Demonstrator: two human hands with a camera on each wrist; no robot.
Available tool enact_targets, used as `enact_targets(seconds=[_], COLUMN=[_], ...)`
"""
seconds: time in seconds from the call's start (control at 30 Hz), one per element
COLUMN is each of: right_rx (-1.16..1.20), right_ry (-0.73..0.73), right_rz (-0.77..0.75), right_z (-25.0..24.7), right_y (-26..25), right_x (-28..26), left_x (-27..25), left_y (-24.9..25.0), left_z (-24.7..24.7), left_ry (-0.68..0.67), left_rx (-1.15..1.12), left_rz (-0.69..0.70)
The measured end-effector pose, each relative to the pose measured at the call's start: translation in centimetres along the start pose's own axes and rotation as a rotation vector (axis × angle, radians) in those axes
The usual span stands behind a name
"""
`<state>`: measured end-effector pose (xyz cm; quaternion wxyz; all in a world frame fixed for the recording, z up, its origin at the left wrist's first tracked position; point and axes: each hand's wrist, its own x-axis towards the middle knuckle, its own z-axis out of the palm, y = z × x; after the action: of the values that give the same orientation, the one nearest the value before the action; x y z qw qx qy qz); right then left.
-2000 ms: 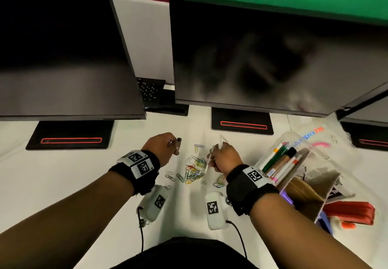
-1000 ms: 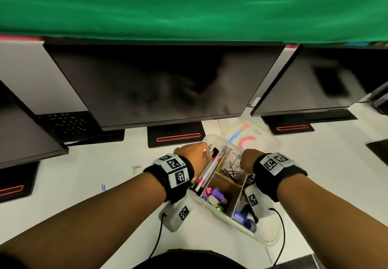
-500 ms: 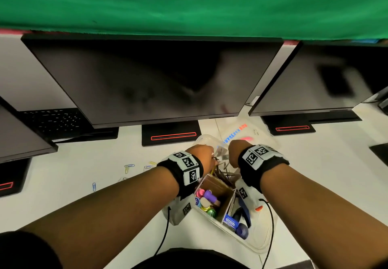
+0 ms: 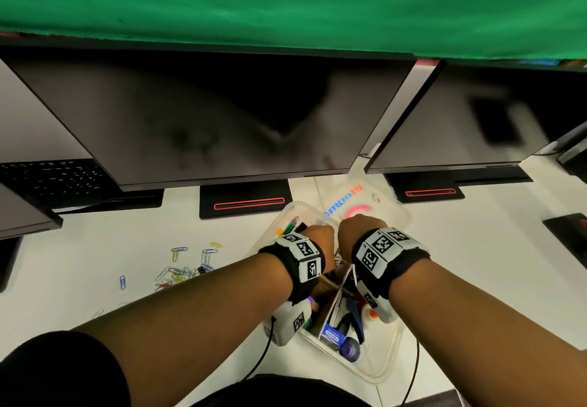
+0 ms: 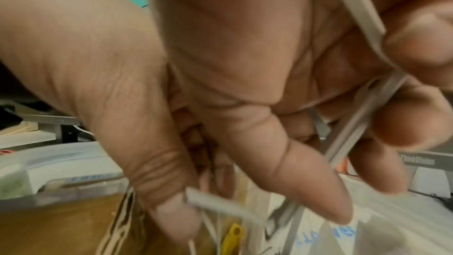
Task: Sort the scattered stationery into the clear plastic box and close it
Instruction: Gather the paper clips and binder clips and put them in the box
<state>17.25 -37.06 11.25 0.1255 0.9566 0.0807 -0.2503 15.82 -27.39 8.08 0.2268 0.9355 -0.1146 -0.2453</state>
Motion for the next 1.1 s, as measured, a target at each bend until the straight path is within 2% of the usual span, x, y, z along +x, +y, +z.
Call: enact_targets(seconds=[0.1, 0.3, 0.57, 0.7, 0.77, 0.93, 1.1], right_rx=[0.062, 0.188, 0.143, 0.123, 0.203, 0.394, 0.498], right_ry=[-0.019, 0.003, -0.197, -0.145, -0.098, 0.198, 0.136], right_rz=[0.001, 0.019, 0.014, 0.040, 0.075, 0.226, 0.318], right_z=[-0.1, -0.3, 2.6, 1.8, 1.1, 0.5, 1.8], right_y=[-0.1, 0.3, 0.5, 0.3, 0.2, 0.9, 0.8], right_x=[0.4, 1.2, 0.6, 0.2, 0.7, 2.5, 3.3], left_x=[0.2, -0.4, -2.8, -4.1, -4.6, -6.1, -7.8], left_y=[-0.2, -1.9, -5.7, -7.6, -8.4, -9.1, -9.6], left_z=[-0.2, -1.4, -3.4, -3.2, -2.5, -1.9, -2.2], left_ry=[0.006, 0.105, 0.194, 0.148, 0.126, 0.117, 0.104], left_rx=[-0.055, -0.124, -0.024, 0.048, 0.029, -0.028, -0.061], left_rz=[0.006, 0.025, -0.005, -0.057, -0.075, -0.060, -0.040])
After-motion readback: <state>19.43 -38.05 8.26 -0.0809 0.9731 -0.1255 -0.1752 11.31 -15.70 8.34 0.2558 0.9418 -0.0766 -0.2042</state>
